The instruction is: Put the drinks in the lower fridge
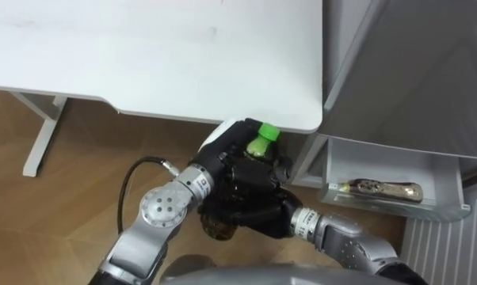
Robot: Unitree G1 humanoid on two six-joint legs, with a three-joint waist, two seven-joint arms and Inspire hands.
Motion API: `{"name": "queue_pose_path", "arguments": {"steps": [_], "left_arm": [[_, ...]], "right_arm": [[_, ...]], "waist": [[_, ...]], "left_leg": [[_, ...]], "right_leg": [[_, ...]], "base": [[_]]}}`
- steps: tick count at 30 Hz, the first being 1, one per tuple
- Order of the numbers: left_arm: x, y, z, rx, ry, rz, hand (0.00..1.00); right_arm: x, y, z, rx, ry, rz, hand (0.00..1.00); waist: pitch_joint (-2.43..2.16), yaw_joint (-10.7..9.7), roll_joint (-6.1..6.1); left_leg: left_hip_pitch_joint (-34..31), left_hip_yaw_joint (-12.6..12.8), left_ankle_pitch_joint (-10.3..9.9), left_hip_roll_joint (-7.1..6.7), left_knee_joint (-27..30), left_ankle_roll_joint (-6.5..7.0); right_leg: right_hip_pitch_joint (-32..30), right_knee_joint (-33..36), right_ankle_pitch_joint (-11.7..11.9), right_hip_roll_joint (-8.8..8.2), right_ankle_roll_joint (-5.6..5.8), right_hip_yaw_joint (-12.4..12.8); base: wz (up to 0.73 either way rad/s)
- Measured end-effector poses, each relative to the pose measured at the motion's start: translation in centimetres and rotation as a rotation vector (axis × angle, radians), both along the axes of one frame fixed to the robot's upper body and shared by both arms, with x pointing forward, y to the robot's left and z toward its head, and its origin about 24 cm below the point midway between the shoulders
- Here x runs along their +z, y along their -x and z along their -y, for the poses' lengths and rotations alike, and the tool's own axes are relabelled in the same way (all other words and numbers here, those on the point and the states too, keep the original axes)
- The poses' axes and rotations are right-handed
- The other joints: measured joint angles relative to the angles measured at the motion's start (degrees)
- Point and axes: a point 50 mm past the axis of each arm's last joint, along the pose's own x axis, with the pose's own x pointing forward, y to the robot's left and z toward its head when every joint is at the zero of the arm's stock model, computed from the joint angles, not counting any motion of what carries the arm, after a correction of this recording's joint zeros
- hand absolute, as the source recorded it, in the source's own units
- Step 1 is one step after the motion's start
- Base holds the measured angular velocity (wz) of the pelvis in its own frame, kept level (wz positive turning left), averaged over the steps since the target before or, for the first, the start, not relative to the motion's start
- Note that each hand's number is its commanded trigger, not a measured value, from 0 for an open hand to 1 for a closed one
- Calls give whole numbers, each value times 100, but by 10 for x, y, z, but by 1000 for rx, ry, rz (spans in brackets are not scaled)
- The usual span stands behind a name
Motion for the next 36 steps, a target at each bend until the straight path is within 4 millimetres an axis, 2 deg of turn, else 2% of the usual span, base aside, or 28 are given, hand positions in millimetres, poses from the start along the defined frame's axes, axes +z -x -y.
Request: {"name": "queue_pose_path", "arguments": {"steps": [1, 2, 3, 4, 17, 36], "left_arm": [[0, 0, 0, 3, 0, 1, 99], [0, 0, 1, 10, 5, 0, 80], [0, 0, 0, 13, 9, -2, 54], [0, 0, 0, 14, 10, -1, 0], [2, -2, -1, 25, 19, 6, 0], [2, -5, -9, 55, 12, 11, 0]], "right_arm": [[0, 0, 0, 0, 0, 0, 100], [0, 0, -1, 3, -1, 2, 100], [0, 0, -1, 2, -2, 3, 100], [0, 0, -1, 2, -2, 3, 100], [-1, 6, -2, -32, -59, -49, 100], [-1, 9, -1, -78, -133, -104, 100]], "waist": [[0, 0, -1], [1, -2, -1], [2, -2, -3], [2, -2, -3], [21, -6, -13], [15, -15, 14]], "left_leg": [[1, 0, 0, 0, 4, 0], [1, 0, 0, 0, 6, 0], [1, 0, 0, 0, 5, 0], [1, 0, 0, 0, 2, 0], [-31, -3, -1, 1, -28, -1], [-27, -2, 0, 0, 3, 0]], "right_leg": [[0, 0, 0, 0, 0, 0], [-2, -1, 0, 0, 0, 0], [-2, -1, 0, 0, 0, 0], [-2, -1, 0, 0, 0, 0], [-9, -3, 0, 0, 0, -27], [-13, -2, 0, 0, 0, -23]], "base": [[0], [0], [0], [0], [0], [0]]}}
